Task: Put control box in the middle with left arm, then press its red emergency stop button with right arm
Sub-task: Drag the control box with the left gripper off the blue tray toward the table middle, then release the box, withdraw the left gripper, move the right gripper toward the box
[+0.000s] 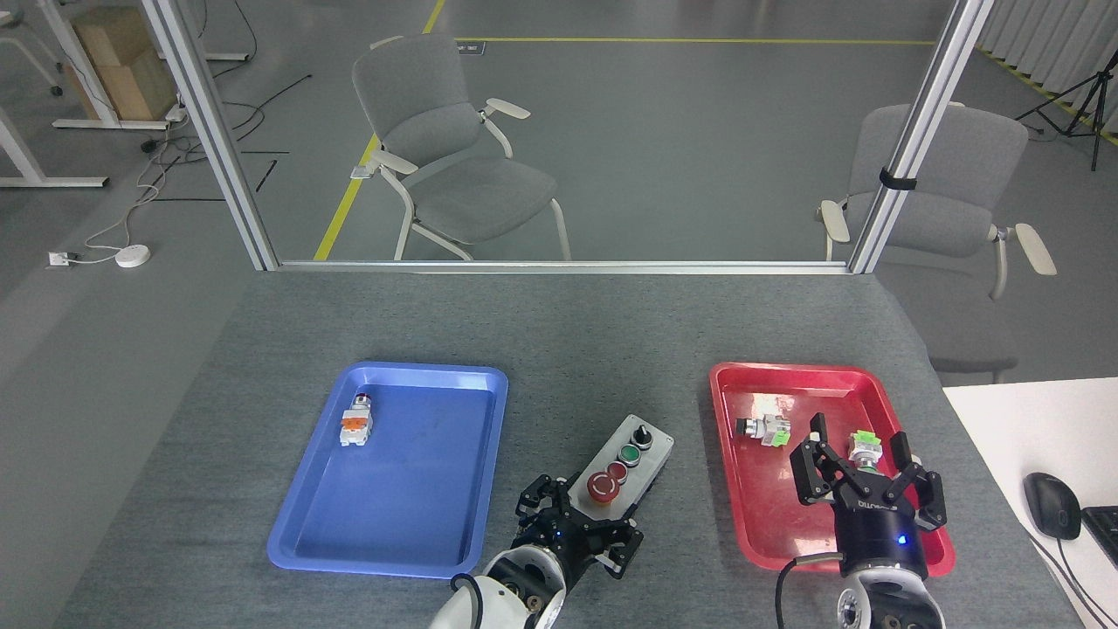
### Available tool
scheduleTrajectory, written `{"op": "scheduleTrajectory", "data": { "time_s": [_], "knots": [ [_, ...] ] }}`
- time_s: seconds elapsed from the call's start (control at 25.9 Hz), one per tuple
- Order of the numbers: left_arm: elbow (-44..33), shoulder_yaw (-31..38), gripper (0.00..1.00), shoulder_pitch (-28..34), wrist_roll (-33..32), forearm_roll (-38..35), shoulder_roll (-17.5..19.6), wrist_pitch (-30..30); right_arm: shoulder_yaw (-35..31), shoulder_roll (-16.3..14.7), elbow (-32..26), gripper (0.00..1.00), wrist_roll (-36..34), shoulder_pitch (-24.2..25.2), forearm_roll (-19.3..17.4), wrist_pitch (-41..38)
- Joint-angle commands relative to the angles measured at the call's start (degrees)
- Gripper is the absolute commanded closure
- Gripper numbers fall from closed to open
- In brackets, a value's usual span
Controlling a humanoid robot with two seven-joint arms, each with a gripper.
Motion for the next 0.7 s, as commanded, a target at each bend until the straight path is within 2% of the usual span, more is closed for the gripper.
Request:
{"op": "scheduleTrajectory", "data": {
  "time_s": [0.0,0.04,0.08,0.19,0.27,0.43,0.54,0.58,0.66],
  "knots": [
    [1.1,-1.2,0.62,-0.2,-0.3,0.0,0.0,0.8,0.0,-0.2,0.0,0.01,0.0,-0.1,0.0,-0.1],
    [1.1,-1.2,0.43,-0.2,-0.3,0.0,0.0,0.8,0.0,-0.2,0.0,0.01,0.0,-0.1,0.0,-0.1],
    [1.1,-1.3,0.33,-0.2,-0.3,0.0,0.0,1.3,0.1,-0.2,0.0,0.01,0.0,-0.1,0.0,-0.1],
    [1.0,-1.3,0.25,-0.2,-0.2,0.0,0.0,2.1,0.1,-0.3,0.6,0.01,0.0,-0.6,0.0,-0.1],
    [0.6,-1.4,0.08,-0.2,-0.1,0.0,0.0,2.3,0.2,-0.6,1.1,0.01,0.0,-1.2,0.0,-0.1],
    [-2.6,-0.9,0.02,1.2,-0.3,0.3,0.6,2.2,0.7,-0.6,1.4,0.02,0.2,-4.8,-0.3,-0.1],
    [-7.4,-0.6,0.02,5.4,-0.4,0.7,2.8,1.4,1.3,-0.5,1.8,0.03,0.4,-6.6,-2.1,-0.4],
    [-9.2,-0.5,0.01,6.5,-0.3,0.8,5.1,1.4,1.6,-0.5,1.9,0.07,0.4,-6.9,-2.2,-0.6],
    [-14.2,0.1,0.01,9.0,-0.2,1.7,10.1,0.5,3.6,-0.6,1.9,0.24,0.4,-7.2,-2.2,-0.6]
  ]
}}
